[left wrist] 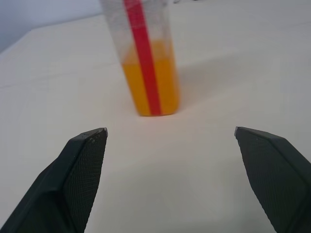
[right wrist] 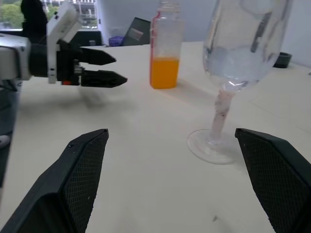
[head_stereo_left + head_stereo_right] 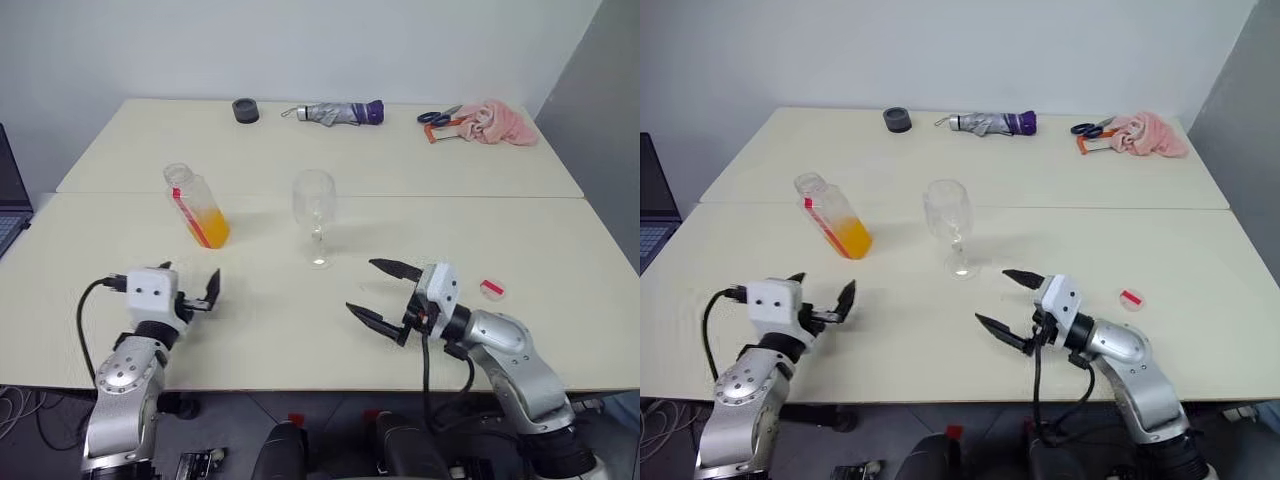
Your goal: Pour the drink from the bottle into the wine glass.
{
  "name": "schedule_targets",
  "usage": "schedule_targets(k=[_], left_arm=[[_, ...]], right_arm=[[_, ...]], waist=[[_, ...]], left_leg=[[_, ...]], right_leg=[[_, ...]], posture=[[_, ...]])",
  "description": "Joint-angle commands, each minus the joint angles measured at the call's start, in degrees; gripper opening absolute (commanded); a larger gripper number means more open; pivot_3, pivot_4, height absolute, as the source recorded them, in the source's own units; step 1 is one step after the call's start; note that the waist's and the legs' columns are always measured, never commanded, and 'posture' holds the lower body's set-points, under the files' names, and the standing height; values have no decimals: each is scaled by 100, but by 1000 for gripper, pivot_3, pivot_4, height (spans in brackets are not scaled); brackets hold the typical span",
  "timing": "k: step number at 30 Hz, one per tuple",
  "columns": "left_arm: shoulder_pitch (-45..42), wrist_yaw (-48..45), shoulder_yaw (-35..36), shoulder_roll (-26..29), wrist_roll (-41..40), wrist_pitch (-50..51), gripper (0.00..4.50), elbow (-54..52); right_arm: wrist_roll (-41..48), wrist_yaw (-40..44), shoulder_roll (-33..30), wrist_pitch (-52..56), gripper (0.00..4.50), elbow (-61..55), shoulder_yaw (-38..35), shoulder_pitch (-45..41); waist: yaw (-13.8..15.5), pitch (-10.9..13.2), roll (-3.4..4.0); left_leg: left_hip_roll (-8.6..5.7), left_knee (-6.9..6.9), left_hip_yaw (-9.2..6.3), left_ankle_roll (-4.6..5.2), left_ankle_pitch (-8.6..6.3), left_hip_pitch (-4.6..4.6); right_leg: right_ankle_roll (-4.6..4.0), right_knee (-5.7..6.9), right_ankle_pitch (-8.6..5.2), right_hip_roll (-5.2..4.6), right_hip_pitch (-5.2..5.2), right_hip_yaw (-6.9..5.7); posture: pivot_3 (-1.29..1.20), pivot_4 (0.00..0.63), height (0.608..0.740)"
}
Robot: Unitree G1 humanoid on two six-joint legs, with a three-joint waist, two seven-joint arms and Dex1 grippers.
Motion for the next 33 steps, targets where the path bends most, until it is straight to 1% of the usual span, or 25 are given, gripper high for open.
schedule_targets(k=[1,6,11,21,33], left_arm=[[-215,76,170,115,54,-187,4500,178],[-569,-145,196,230,-172,-97,4500,430],[-1044,-534,181,510,-337,-88,4500,861],[-1716,-815,128,764,-402,-136,4500,1535],[-2348,-1192,111,930,-458,-243,4500,2295]], right_arm=[[272,99,-97,214,4457,-438,11,-12],[315,22,-99,482,4457,-432,-5,-351],[328,-45,-117,677,4457,-554,37,-554],[272,-215,-159,819,4457,-886,116,-436],[150,-186,-190,593,4457,-763,234,-364]], waist=[[12,0,-1],[17,-1,-2],[30,-3,-4],[46,-3,-5],[59,-3,-5]], left_leg=[[0,0,0,0,0,0],[-2,1,1,-1,1,-1],[-3,-1,-2,-4,2,-2],[-1,-1,-5,-4,2,-5],[-2,0,-6,-4,2,-5]], right_leg=[[0,0,0,0,0,-1],[2,0,-1,3,0,-1],[0,-1,1,4,0,-7],[0,0,1,2,0,-10],[0,0,1,3,0,-13]], posture=[[0,150,740],[0,150,740],[0,150,740],[0,150,740],[0,150,740]])
